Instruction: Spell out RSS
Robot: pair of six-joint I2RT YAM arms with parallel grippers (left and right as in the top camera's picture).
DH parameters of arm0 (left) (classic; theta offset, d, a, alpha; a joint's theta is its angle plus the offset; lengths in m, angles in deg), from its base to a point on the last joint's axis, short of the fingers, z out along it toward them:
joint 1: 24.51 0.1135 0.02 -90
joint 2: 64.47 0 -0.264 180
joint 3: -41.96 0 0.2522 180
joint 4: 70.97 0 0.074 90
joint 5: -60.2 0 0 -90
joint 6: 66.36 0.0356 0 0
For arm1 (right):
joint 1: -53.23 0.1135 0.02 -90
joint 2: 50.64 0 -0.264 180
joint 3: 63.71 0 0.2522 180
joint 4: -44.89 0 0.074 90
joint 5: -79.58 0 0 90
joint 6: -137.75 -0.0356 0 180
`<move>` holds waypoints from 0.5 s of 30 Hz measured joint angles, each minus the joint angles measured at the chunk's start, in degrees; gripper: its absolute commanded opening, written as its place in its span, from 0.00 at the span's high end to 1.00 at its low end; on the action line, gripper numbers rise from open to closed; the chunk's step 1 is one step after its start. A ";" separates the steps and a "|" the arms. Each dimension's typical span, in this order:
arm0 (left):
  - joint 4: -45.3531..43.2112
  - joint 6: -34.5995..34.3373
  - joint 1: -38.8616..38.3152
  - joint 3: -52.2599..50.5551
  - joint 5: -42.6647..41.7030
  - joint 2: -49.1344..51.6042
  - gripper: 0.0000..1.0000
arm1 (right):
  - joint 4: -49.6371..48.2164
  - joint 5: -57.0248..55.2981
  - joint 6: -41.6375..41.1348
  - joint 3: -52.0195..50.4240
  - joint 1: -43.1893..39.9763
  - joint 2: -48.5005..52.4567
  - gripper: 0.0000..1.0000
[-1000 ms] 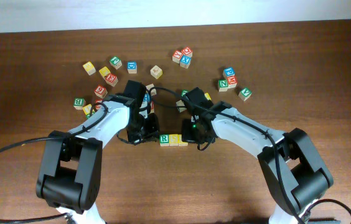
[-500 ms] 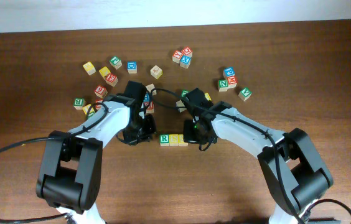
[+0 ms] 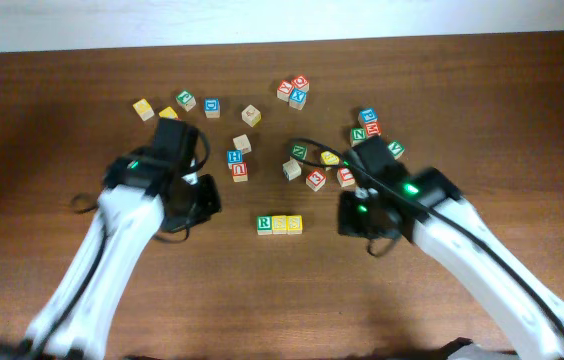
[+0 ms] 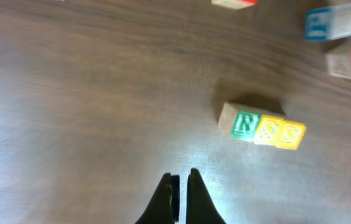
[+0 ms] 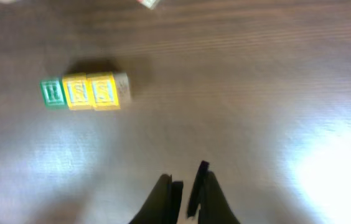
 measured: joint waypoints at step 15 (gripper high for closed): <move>7.43 -0.02 0.00 0.50 6.99 -11.56 0.01 | 17.49 -7.74 -6.80 0.11 15.23 -20.33 0.02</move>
